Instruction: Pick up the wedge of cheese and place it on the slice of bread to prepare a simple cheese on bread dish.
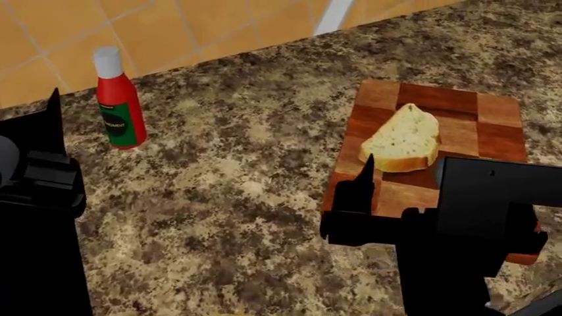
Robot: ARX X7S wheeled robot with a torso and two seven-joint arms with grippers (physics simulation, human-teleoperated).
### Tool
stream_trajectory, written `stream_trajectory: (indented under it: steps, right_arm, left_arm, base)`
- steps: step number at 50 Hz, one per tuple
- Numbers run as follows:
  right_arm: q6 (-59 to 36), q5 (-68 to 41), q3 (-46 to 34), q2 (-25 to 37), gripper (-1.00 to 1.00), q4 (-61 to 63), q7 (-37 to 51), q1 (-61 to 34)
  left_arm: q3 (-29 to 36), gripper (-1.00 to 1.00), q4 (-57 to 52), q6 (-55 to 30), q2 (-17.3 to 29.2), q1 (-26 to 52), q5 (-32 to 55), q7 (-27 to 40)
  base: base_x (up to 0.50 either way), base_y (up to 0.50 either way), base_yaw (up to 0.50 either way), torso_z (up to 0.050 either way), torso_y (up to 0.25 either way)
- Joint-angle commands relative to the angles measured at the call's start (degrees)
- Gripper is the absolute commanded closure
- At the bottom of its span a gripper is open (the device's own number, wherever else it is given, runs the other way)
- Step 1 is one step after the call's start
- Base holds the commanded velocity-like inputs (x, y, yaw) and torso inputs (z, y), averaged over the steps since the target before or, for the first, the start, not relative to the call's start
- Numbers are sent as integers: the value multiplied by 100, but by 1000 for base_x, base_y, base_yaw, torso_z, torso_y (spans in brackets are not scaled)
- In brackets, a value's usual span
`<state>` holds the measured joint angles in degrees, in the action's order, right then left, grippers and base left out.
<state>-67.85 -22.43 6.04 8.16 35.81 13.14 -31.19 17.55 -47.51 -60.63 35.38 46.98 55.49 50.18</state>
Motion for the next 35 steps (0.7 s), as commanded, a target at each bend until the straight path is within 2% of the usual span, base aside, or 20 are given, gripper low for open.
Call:
stream_trajectory:
  steps: [1,21,25,28,30,32,35]
  right_arm:
    - [50,-51,2,22,-100,-45,22,18]
    - [13,-186,13,64,-100,14,66,45]
    - [-550,-532,379,13,-100,287,23,57]
    - [-1392,-873,696,5,-100,790,78,-58]
    - [-2100,-1269,896,38,-100,1380,-19,-83]
    - [-2210,-2012,1066,194,-100,1520,358,-33]
    - [-2201,-4590,1407,900,-100,1390,2517,-140]
  left_arm:
    - [25,-100,1,30,19,-3,2,8]
    - [46,-100,19,54,42,16,49,49]
    - [48,-100,13,53,47,25,64,64]
    - [48,-100,11,45,53,29,74,86]
    - [58,-100,18,45,54,30,76,84]
    - [62,-100,21,45,55,33,81,90]
    - [70,-100,21,41,60,38,83,104]
  base:
    - [276,-97,0,0,10]
    - [251,-92,0,0,1]
    - [0,0,0,0,0]
    - [0,0,0,0,0]
    - [0,0,0,0,0]
    - [0,0,0,0,0]
    - [0,0,0,0,0]
